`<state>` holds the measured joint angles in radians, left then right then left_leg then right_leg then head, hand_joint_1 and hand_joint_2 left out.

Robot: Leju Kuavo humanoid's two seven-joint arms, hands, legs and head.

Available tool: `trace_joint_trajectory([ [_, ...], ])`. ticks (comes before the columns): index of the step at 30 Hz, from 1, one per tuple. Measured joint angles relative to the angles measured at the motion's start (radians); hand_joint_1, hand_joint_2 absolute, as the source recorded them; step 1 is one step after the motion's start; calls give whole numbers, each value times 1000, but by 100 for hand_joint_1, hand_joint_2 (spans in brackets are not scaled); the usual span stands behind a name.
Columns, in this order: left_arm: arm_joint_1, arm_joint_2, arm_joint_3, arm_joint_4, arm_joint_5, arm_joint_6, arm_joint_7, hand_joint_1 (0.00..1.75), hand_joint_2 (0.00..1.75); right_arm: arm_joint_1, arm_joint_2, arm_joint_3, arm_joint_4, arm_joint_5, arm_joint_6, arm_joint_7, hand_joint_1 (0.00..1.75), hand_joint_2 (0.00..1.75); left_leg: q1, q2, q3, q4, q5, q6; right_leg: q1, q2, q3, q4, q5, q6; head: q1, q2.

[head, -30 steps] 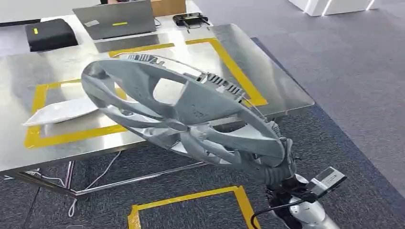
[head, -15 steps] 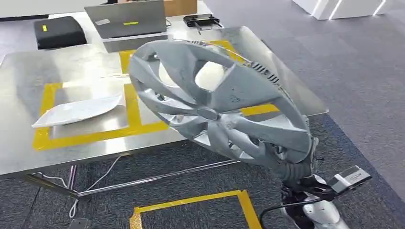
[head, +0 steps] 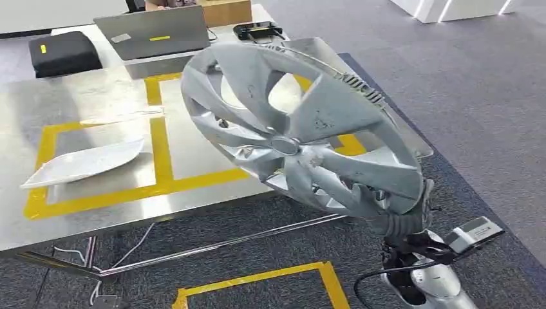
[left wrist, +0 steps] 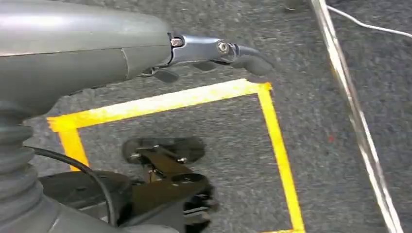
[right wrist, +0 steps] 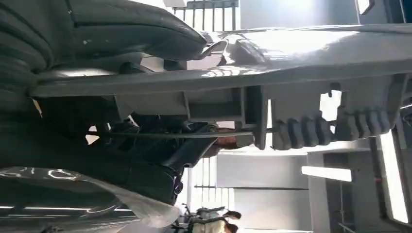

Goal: Take the parts from the cabinet and place them on the table.

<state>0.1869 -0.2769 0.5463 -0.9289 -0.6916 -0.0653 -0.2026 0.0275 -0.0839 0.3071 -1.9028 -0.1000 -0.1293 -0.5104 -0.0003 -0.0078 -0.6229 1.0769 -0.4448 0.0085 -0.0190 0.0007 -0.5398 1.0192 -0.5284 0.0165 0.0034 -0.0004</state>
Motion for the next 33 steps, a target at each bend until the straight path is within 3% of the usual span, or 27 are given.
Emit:
trace_joint_trajectory([
  [2, -4, 2, -5, 4, 0, 3, -4, 0, 175, -10, 1, 2, -1, 17, -2, 3, 175, 175, -7, 3, 12, -34, -25, 10, 4, 1, 0, 2, -3, 16, -2, 0],
  [4, -4, 6, -8, 8, 0, 5, -6, 0, 175, -12, 3, 3, -1, 28, -5, 9, 175, 175, -10, 0, 11, -37, -26, 16, 1, -3, 4, -8, -4, 28, -2, 0],
  [5, -4, 6, -12, 10, 0, 6, -7, 0, 175, -15, 3, 3, -3, 36, -5, 14, 175, 175, 2, -1, 25, -57, -20, 22, 2, -2, 6, -10, -11, 34, -1, 0],
  [6, -4, 8, -19, 14, 0, 8, -9, 0, 175, -16, 2, 3, -3, 42, -5, 19, 175, 175, 2, -1, 36, -67, -20, 26, 1, -3, -4, 12, -22, 36, 2, 0],
  [7, -8, 8, -25, 18, 2, 14, -10, 0, 175, -24, 2, 4, -3, 60, -5, 28, 175, 175, 3, 0, 40, -68, -22, 31, 1, -1, -33, 68, -48, 37, 4, 0],
  [9, -18, 9, -29, 31, 7, 22, -12, 0, 175, -46, 2, 6, 0, 95, -4, 52, 175, 175, 2, 1, 45, -67, -29, 37, -1, -1, -129, 226, -100, 44, 7, 0],
  [10, -22, 10, -32, 38, 11, 25, -12, 0, 175, -56, 2, 7, 3, 108, -1, 69, 175, 175, 2, 1, 47, -67, -33, 37, -1, -2, -168, 279, -107, 47, 5, 0],
  [11, -27, 11, -35, 45, 12, 27, -12, 0, 175, -67, 2, 8, 8, 120, 2, 86, 175, 175, 2, 1, 53, -67, -37, 36, -1, -2, -190, 292, -86, 50, 8, 0],
  [12, -28, 13, -41, 51, 12, 30, -13, 0, 175, -76, 2, 10, 15, 140, 5, 109, 175, 175, 3, -1, 61, -67, -42, 35, -2, -2, -183, 256, -47, 51, 8, 0],
  [14, -29, 15, -51, 61, 12, 35, -13, 0, 175, -103, 3, 13, 30, 193, 21, 158, 175, 175, 5, -4, 77, -63, -55, 28, -3, -3, -124, 99, 61, 48, 8, 0],
  [15, -30, 17, -56, 66, 12, 38, -13, 0, 175, -121, 3, 18, 40, 231, 23, 182, 175, 175, 4, -4, 81, -60, -65, 20, -2, -4, -95, 32, 81, 45, 8, 0],
  [16, -37, 21, -58, 74, 12, 41, -14, 0, 175, -141, 3, 24, 57, 271, 23, 201, 175, 175, -3, -5, 77, -51, -69, 13, 2, -2, -72, 13, 68, 40, 9, 0],
  [17, -40, 25, -62, 82, 11, 45, -17, 0, 175, -156, 4, 31, 70, 295, 23, 206, 175, 175, -3, -4, 72, -51, -69, 12, 0, -1, -74, 10, 63, 30, 8, 0],
  [19, -45, 36, -75, 102, 11, 55, -27, 0, 175, -185, 4, 44, 111, 359, 23, 225, 175, 175, -5, -2, 73, -52, -65, 21, 0, 1, -75, 3, 68, 30, 5, 0],
  [24, -63, 58, -105, 131, 11, 61, -16, 0, 175, -306, 4, 87, 231, 520, 27, 306, 175, 175, -4, -2, 82, -68, -63, 21, 2, 3, -74, 3, 62, 20, 4, 0],
  [29, -65, 76, -133, 147, 12, 69, 20, 0, 175, -432, 4, 159, 371, 811, -14, 379, 175, 175, -2, -1, 83, -71, -61, 11, 5, 3, -73, 4, 63, 16, 4, 0],
  [31, -64, 82, -144, 148, 12, 71, 29, 0, 175, -472, 4, 186, 417, 847, -21, 391, 175, 175, 0, -2, 83, -72, -60, 1, 6, 1, -72, 4, 63, 15, 5, 0],
  [33, -63, 85, -150, 149, 15, 71, 34, 0, 175, -491, 4, 200, 443, 861, -21, 395, 175, 175, 0, -4, 83, -72, -60, 1, 6, -2, -71, 4, 63, 15, 5, 0],
])
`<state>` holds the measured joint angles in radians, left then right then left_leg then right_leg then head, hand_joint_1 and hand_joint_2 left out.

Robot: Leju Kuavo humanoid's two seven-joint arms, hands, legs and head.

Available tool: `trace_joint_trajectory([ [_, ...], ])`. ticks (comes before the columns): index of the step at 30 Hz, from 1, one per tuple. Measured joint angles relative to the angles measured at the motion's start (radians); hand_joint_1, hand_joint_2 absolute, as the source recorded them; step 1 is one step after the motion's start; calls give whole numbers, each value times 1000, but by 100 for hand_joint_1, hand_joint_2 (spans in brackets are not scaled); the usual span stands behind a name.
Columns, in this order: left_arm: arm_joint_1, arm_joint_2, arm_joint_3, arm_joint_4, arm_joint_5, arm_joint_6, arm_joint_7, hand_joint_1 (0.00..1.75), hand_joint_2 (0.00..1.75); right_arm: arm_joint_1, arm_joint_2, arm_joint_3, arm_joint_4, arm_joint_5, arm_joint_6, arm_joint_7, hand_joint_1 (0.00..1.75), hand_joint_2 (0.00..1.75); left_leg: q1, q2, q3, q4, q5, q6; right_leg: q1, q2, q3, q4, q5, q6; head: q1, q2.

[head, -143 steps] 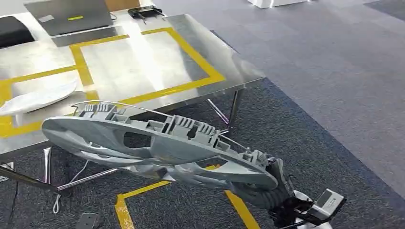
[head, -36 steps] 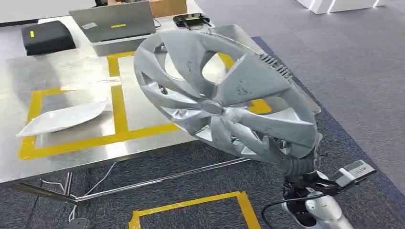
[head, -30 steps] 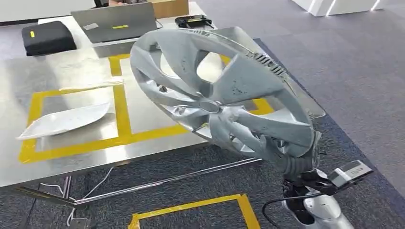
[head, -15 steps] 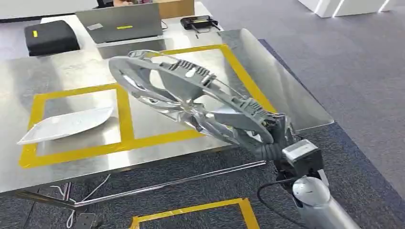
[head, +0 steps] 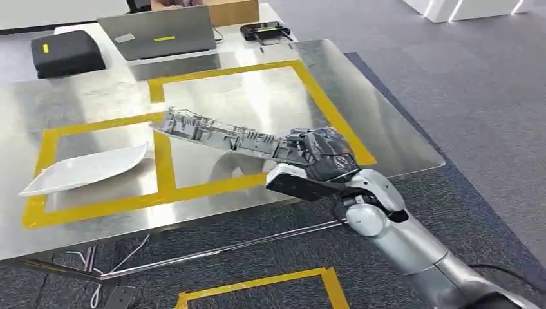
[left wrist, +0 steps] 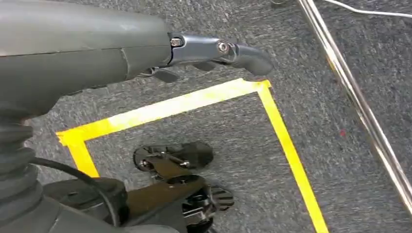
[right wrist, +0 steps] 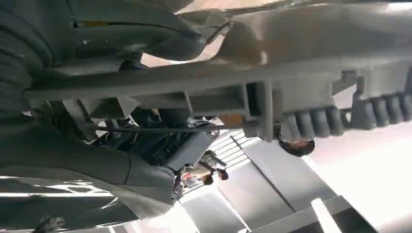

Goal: Take the parts from the cabinet and place them on the table.

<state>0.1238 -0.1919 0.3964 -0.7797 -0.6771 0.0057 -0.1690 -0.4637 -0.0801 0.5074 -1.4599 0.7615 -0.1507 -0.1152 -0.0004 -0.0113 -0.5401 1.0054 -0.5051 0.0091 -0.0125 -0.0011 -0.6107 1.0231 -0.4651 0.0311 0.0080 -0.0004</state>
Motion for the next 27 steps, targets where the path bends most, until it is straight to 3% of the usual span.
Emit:
trace_joint_trajectory([
  [4, -2, 5, -5, 3, 19, -7, 21, 0, 175, -80, 0, 63, 72, 174, 22, 54, 175, 175, -2, 3, 0, 1, 0, 0, -2, 4, 0, 0, 2, -1, 0, 0],
  [6, -10, 11, -22, 3, 23, -9, 41, 0, 175, -145, 1, 126, 142, 256, 76, 71, 175, 175, -3, 3, 0, 2, 0, 0, -3, 3, 1, 0, 3, 0, 0, 0],
  [18, -15, 25, -72, 16, 82, -5, 71, 0, 175, -380, 70, 321, 514, 375, 163, 124, 175, 175, -4, 2, 0, 4, 0, 0, -4, 2, 2, -1, 3, 0, 0, 0],
  [27, -13, 31, -73, 66, 130, 22, 50, 0, 175, -459, 161, 359, 790, 367, 159, 147, 175, 175, -4, 2, 0, 4, 0, 0, -3, 2, 2, -1, 3, 0, 1, 0],
])
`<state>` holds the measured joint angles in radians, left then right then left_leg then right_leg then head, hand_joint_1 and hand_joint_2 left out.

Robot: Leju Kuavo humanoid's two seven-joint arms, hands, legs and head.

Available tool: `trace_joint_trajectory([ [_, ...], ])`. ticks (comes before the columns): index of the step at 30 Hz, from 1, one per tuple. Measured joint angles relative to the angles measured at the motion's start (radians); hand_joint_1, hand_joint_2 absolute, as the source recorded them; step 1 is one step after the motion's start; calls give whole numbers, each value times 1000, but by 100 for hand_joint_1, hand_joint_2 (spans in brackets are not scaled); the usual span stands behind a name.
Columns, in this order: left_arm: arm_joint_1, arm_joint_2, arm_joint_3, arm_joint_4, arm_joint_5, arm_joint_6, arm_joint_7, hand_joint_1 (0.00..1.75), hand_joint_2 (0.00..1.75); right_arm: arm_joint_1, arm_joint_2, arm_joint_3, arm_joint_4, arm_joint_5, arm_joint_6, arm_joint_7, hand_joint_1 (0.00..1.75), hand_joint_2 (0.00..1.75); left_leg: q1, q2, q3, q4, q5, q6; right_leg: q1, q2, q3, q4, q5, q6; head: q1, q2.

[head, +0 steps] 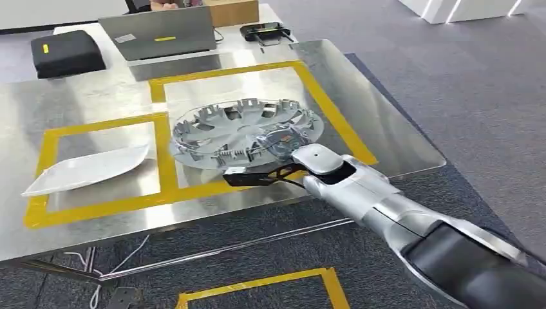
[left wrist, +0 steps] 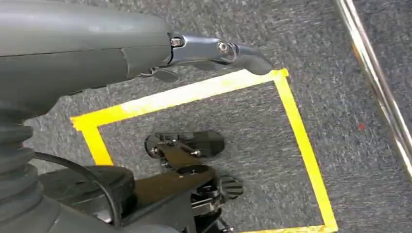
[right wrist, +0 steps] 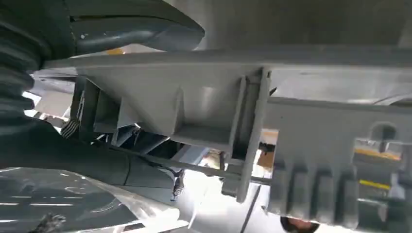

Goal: Take the parts from the cabinet and place them on the table.

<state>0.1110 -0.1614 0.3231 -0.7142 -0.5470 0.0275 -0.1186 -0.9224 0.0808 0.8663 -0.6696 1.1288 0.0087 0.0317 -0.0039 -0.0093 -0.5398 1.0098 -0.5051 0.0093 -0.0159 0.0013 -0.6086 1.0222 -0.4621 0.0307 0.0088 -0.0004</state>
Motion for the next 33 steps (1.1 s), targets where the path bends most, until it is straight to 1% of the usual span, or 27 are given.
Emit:
trace_joint_trajectory([
  [5, 1, 1, 1, 16, 2, 0, -3, 0, 175, -27, 23, 3, 58, -10, 9, -6, 175, 175, 0, 0, 0, 0, 0, 0, 0, 0, 0, 0, 0, 0, 0, 0],
  [6, 1, 1, 1, 18, 2, 0, -3, 0, 175, -29, 26, 5, 65, -10, 9, -7, 0, 0, 0, 0, 0, 0, 0, 0, 0, 0, 0, 0, 0, 0, 0, 0],
  [12, 1, 5, 2, 33, 11, -3, -12, 0, 175, -39, 41, 14, 94, -6, 41, -27, 0, 0, 0, 0, 1, 0, 0, 0, 0, 0, 1, 0, 0, 0, 0, 0],
  [13, 1, 6, 3, 37, 11, -2, -19, 0, 0, -41, 43, 15, 99, -7, 55, -38, 0, 0, 0, 0, 1, 0, 0, 0, 0, 0, 1, 0, 0, 0, 0, 0],
  [15, -2, 6, 4, 44, 12, 8, -32, 0, 0, -50, 48, 19, 107, -10, 83, -57, 0, 0, 0, 0, 1, 0, 0, 0, 0, 0, 1, 0, 0, 0, -1, 0],
  [17, -8, 6, 5, 52, 11, 36, -37, 0, 0, -51, 50, 26, 114, -26, 120, -75, 0, 0, 0, 0, 1, 0, 0, 0, 0, -1, 1, 0, 0, 0, 0, 0],
  [18, -11, 6, 6, 54, 10, 46, -37, 0, 0, -55, 52, 27, 115, -39, 147, -81, 0, 0, 0, 0, 1, 0, 0, 0, 0, 0, 1, 0, 0, 0, -1, 0],
  [20, -19, 8, 10, 58, 8, 57, -34, 0, 0, -64, 56, 36, 117, -59, 227, -97, 0, 0, 0, 0, 2, 0, 0, 0, 0, 0, 2, 0, 0, 0, -1, 0],
  [21, -24, 9, 11, 61, 6, 60, -35, 0, 175, -61, 56, 45, 119, -63, 244, -103, 0, 0, 0, 0, 1, 0, 0, 0, 0, -1, 1, 0, 0, 0, 1, 0],
  [22, -25, 10, 13, 65, 5, 69, -42, 0, 175, -61, 56, 51, 119, -64, 252, -107, 0, 0, 0, 0, 1, 0, 0, 0, 0, -1, 1, 0, 0, 0, -1, 0],
  [25, -27, 11, 28, 69, 1, 111, -88, 0, 175, -67, 56, 74, 119, -75, 274, -116, 0, 0, 0, 0, 1, 0, 0, 0, 0, 0, 1, 0, 0, 0, 0, 0],
  [27, -28, 14, 37, 69, -6, 131, -95, 0, 175, -70, 55, 93, 117, -75, 274, -120, 0, 0, 0, 0, 1, 0, 0, 0, 0, 0, 1, 0, 0, 0, 0, 0],
  [30, -26, 15, 62, 70, -16, 135, -95, 0, 175, -76, 53, 116, 110, -84, 277, -114, 0, 0, 0, 0, 1, 0, 0, 0, 0, 0, 1, 0, 0, 0, 0, 0],
  [33, -25, 16, 85, 71, -40, 116, -94, 0, 175, -79, 44, 142, 78, -83, 277, -95, 0, 0, 0, 0, 1, 0, 0, 0, 0, 0, 1, 0, 0, 0, 0, 0],
])
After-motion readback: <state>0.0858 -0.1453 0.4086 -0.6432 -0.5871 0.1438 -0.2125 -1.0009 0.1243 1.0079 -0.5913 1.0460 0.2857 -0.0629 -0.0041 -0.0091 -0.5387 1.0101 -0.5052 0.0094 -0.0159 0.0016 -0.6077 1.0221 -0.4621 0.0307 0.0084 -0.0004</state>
